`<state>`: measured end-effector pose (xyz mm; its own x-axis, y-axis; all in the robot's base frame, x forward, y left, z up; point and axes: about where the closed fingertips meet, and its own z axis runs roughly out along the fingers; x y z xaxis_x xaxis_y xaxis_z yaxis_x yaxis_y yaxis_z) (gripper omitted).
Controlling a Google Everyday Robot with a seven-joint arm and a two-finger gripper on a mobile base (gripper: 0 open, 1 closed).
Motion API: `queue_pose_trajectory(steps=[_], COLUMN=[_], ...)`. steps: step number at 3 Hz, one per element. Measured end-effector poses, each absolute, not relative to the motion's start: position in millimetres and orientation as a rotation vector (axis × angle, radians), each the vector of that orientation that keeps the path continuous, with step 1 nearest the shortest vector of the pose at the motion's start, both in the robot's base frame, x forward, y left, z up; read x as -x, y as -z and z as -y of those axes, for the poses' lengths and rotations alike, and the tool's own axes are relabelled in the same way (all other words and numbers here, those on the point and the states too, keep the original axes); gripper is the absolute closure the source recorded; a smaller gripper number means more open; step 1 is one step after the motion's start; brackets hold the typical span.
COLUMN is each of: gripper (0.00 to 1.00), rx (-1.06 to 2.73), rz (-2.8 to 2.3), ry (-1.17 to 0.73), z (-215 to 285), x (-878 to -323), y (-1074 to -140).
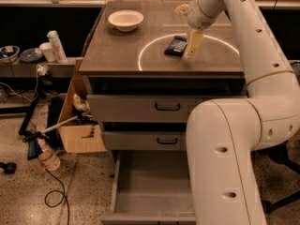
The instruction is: Place rxbar chocolate into bottom drawer
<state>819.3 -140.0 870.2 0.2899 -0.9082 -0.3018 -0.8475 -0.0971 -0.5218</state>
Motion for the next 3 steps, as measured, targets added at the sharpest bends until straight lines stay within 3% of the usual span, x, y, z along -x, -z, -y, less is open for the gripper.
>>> queue_pose_trajectory(steps=[3], gripper=[0.0], rx=[1.927], rz=[-1.78], ry=[0.022], z=[130], x=[-810], y=[-838])
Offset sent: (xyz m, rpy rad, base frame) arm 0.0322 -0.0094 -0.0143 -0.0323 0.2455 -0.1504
